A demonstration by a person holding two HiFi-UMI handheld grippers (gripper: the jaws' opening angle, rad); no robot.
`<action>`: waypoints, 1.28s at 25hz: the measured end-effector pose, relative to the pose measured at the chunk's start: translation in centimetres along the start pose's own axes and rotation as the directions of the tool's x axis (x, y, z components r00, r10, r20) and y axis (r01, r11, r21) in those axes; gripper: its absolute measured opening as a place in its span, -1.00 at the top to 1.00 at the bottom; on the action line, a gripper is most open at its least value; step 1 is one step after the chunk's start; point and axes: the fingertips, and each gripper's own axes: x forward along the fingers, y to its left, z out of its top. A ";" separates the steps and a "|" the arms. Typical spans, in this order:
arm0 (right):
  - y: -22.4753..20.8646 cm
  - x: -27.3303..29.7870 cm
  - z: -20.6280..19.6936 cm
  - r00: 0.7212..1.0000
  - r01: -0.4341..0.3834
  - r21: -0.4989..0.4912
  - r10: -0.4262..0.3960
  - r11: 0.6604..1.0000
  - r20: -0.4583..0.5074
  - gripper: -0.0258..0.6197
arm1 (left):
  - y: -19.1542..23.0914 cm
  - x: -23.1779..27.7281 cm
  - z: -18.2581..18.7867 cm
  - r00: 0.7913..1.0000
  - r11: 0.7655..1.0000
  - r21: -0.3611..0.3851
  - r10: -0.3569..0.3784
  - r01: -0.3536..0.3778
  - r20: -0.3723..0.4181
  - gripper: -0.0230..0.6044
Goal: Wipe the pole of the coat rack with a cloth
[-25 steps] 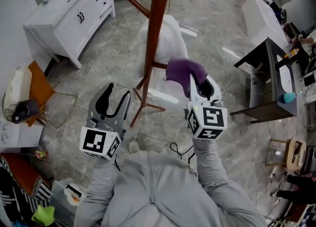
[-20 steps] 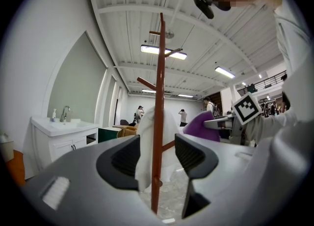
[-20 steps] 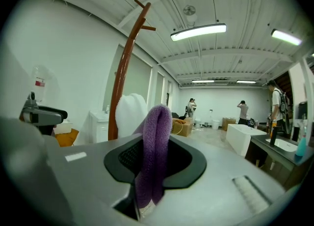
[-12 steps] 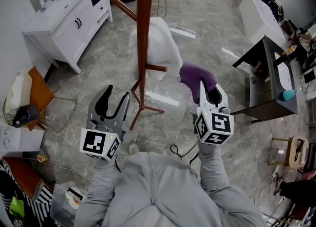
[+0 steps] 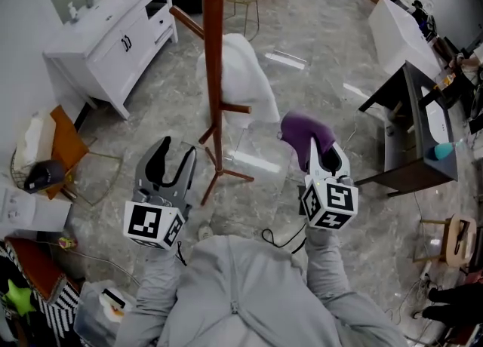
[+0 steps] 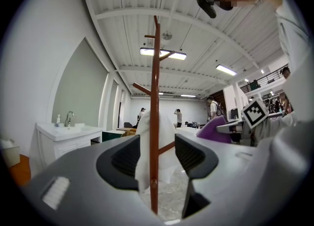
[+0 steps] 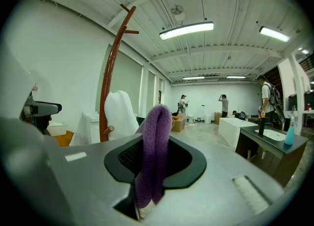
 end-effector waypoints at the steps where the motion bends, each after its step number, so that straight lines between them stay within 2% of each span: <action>1: -0.1 -0.1 -0.1 1.000 -0.002 0.003 0.002 1.000 -0.001 0.67 | -0.1 -0.1 0.1 1.000 1.000 0.004 0.005 -0.005 0.002 0.17; 9: 0.3 -0.7 -1.0 0.999 -0.044 0.020 0.044 0.999 0.000 0.67 | -0.7 -1.0 0.9 0.999 0.999 0.022 0.038 -0.038 0.011 0.17; 32: 3.5 -0.9 -1.3 0.985 -0.172 0.023 0.171 0.985 0.024 0.67 | -1.5 -2.3 2.0 0.997 0.996 0.058 0.069 -0.070 0.021 0.17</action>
